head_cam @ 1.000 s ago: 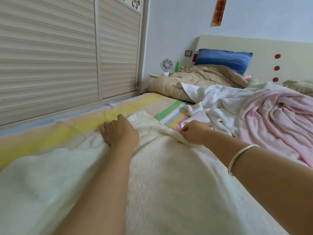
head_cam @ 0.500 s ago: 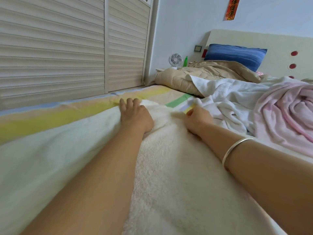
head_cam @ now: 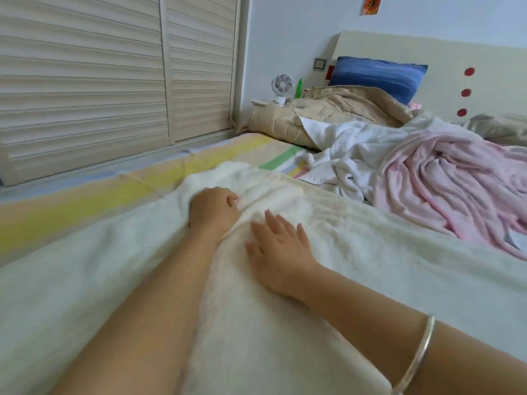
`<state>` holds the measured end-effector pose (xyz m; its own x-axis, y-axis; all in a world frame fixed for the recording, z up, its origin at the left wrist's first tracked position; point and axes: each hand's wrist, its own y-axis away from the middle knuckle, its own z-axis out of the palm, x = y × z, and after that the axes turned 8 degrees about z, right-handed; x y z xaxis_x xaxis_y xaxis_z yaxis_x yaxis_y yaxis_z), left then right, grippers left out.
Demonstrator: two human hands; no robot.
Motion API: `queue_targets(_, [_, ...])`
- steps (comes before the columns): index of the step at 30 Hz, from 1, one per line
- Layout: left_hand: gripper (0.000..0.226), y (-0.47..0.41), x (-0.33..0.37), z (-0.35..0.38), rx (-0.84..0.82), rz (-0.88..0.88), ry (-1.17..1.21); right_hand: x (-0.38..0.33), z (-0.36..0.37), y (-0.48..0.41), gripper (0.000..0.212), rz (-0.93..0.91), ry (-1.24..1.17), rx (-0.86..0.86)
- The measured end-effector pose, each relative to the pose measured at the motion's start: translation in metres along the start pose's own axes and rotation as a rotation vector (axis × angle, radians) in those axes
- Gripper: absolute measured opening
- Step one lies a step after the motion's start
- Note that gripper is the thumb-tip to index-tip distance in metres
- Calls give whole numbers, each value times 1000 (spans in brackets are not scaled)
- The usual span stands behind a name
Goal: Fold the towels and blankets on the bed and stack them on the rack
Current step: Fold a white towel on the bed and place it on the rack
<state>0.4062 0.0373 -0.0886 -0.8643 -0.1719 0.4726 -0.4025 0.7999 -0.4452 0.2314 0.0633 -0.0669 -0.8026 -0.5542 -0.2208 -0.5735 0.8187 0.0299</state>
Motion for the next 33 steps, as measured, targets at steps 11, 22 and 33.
queue_targets(11, [43,202,-47,-191,-130,-428,-453,-68,5,204,92,-56,-65,-100])
queue_targets(22, [78,288,-23,-252,49,-835,-340,-57,-13,341,92,75,-172,-96])
queue_targets(33, [36,301,53,-250,302,-804,168,-46,-31,387,29,132,-629,19])
